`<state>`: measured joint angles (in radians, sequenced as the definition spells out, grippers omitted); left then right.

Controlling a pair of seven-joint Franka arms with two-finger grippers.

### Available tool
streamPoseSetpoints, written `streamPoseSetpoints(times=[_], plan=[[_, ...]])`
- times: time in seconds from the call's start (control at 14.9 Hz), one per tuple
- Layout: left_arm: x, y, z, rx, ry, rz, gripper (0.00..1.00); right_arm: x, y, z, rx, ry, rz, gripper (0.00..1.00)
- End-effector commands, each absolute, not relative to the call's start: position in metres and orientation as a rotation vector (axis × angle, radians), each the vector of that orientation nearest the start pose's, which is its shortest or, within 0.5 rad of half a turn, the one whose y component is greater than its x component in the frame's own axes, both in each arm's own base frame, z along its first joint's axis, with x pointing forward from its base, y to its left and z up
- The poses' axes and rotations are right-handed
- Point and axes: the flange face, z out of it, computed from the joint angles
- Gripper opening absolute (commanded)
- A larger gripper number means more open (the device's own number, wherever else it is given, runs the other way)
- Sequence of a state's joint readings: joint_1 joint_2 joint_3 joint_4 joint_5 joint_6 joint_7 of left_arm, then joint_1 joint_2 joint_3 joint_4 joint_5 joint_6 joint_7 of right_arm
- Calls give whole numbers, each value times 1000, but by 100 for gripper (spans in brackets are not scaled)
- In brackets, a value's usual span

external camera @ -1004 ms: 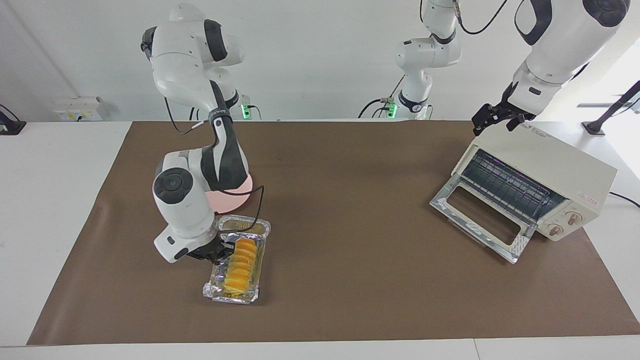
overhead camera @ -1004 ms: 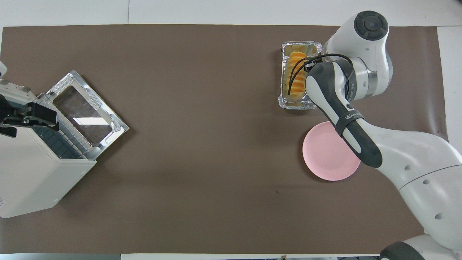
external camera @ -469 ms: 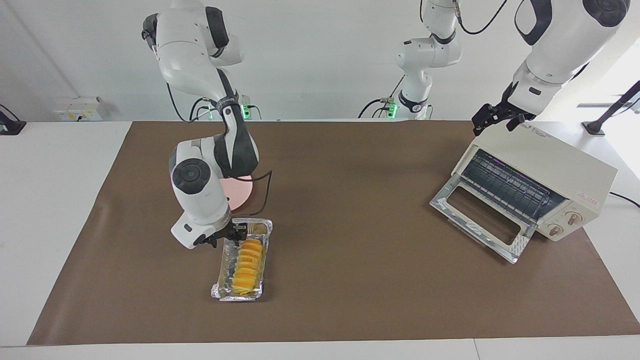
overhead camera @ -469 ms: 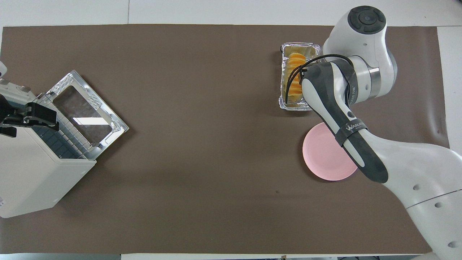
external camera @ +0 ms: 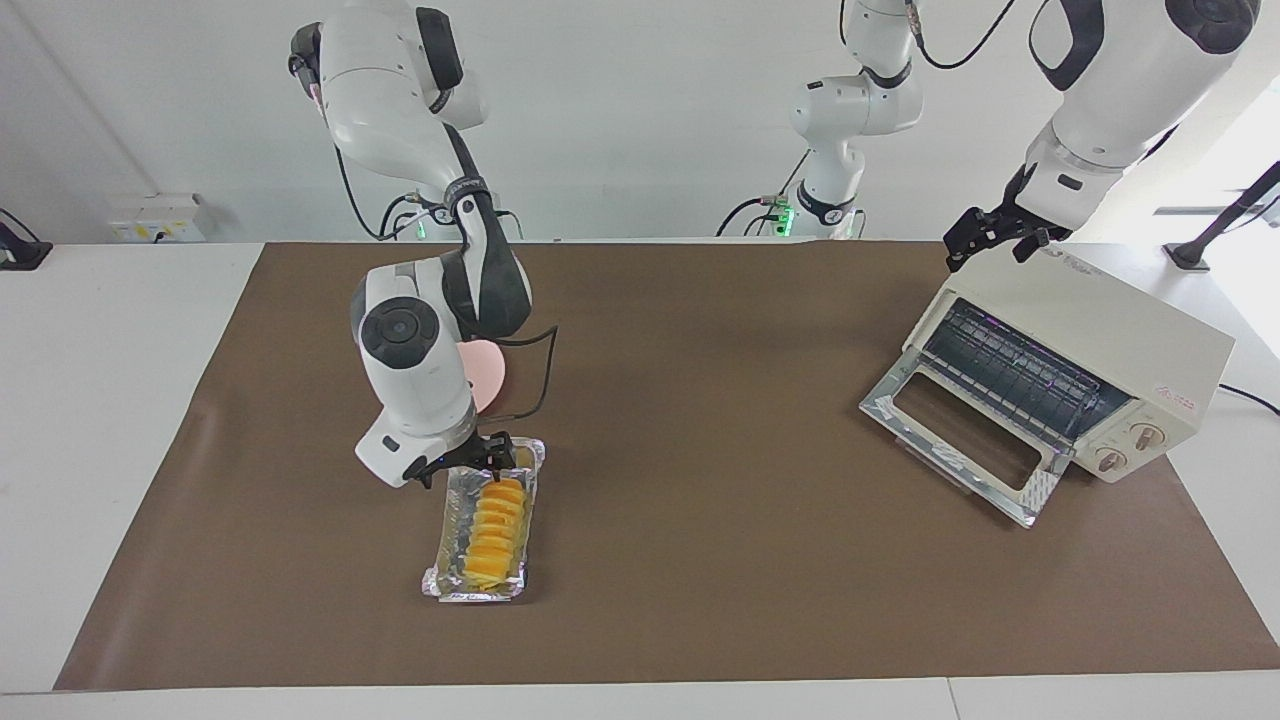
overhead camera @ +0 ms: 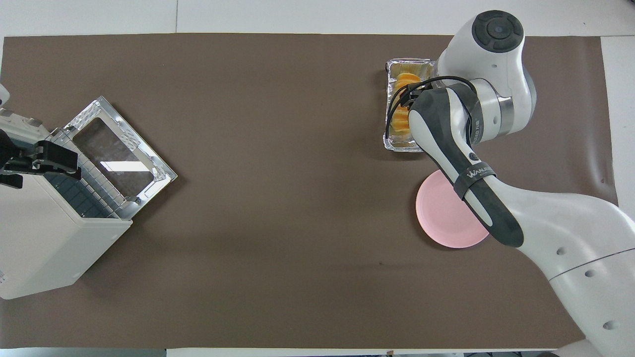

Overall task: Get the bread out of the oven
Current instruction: 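Grasp the bread slices in the tray with the right gripper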

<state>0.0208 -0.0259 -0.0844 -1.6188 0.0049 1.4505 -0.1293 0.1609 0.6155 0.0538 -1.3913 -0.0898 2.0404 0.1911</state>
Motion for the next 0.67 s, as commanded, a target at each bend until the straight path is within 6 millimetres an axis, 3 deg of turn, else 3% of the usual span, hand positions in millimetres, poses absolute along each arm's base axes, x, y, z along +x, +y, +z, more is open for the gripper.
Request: streamPoseSetpoints(times=[0.0,0.27,0.6], plan=[[522,-30,610,-3123,-96,209,100,708,169,343,-3200,-79,-93,99],[522,-30,610,-3123,-96,209,100,710,177,336,-3207,-62,-159,99],[522,-30,610,-3123,-96,209,100,704,173,316,-3231,-90,-159,97]])
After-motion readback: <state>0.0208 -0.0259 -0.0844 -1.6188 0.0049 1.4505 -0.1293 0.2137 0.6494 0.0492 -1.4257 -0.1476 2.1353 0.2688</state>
